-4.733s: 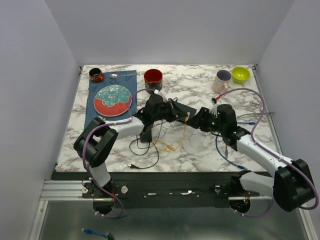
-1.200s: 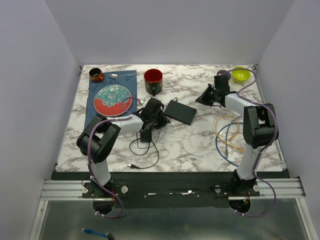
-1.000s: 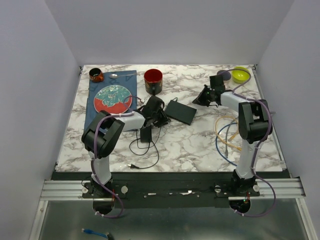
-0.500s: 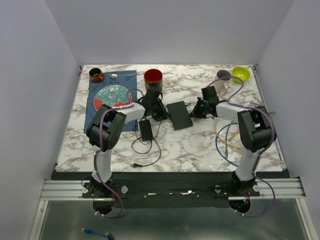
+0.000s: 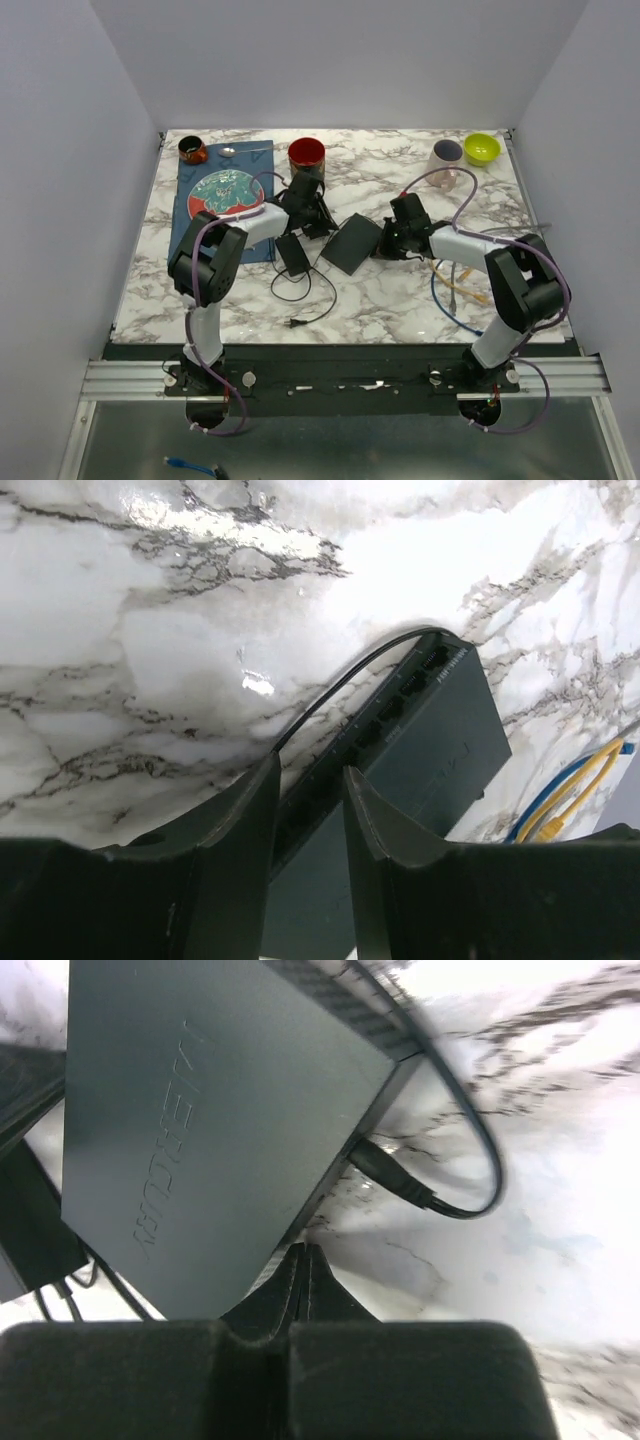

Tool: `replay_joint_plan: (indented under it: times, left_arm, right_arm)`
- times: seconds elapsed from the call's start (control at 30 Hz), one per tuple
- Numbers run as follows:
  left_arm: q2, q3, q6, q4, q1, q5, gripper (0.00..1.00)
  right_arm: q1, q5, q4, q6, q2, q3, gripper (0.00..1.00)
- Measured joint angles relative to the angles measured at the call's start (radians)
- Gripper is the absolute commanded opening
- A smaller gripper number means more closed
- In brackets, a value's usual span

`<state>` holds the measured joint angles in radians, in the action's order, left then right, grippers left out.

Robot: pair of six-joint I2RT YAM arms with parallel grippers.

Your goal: Pull the plug from the switch port

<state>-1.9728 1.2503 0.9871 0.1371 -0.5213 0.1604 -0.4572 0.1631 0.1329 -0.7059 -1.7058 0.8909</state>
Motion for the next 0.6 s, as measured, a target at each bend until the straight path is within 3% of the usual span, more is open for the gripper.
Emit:
replay_joint_plan:
  times: [0.07,0.1,0.13,0.2,0.27,0.37,0.4,0.5,0.6]
  left_arm:
    - [0.035,-0.006,-0.011,0.021,-0.005,-0.019,0.52]
    - [0.066,-0.016,-0.016,0.027,-0.008,-0.029,0.53]
    - [0.093,-0.024,-0.019,0.031,-0.011,-0.034,0.53]
    - [0.157,-0.045,-0.019,0.027,-0.011,-0.042,0.54]
    - [0.216,-0.063,-0.018,0.015,-0.017,-0.043,0.54]
    - [0.245,-0.068,-0.018,-0.007,-0.032,-0.044,0.54]
    - [0.245,-0.069,-0.016,-0.012,-0.041,-0.045,0.53]
    - [0.243,-0.094,-0.008,-0.017,-0.072,-0.047,0.53]
    - [0.245,-0.142,0.0,-0.027,-0.107,-0.048,0.53]
  right_arm:
    - [0.0,-0.042,0.029,0.011,0.045,0.0,0.21]
    - [0.0,-0.064,0.041,0.021,0.079,0.0,0.34]
    - [0.0,-0.09,0.048,0.034,0.12,0.0,0.39]
    - [0.0,-0.135,0.052,0.063,0.205,-0.002,0.46]
    - [0.0,-0.182,0.051,0.091,0.278,-0.002,0.45]
    - [0.0,-0.245,0.051,0.121,0.319,-0.002,0.34]
    - [0.0,-0.262,0.052,0.126,0.314,-0.002,0.22]
    - [0.009,-0.306,0.065,0.122,0.252,0.009,0.07]
    - [0.02,-0.339,0.103,0.114,0.163,0.053,0.02]
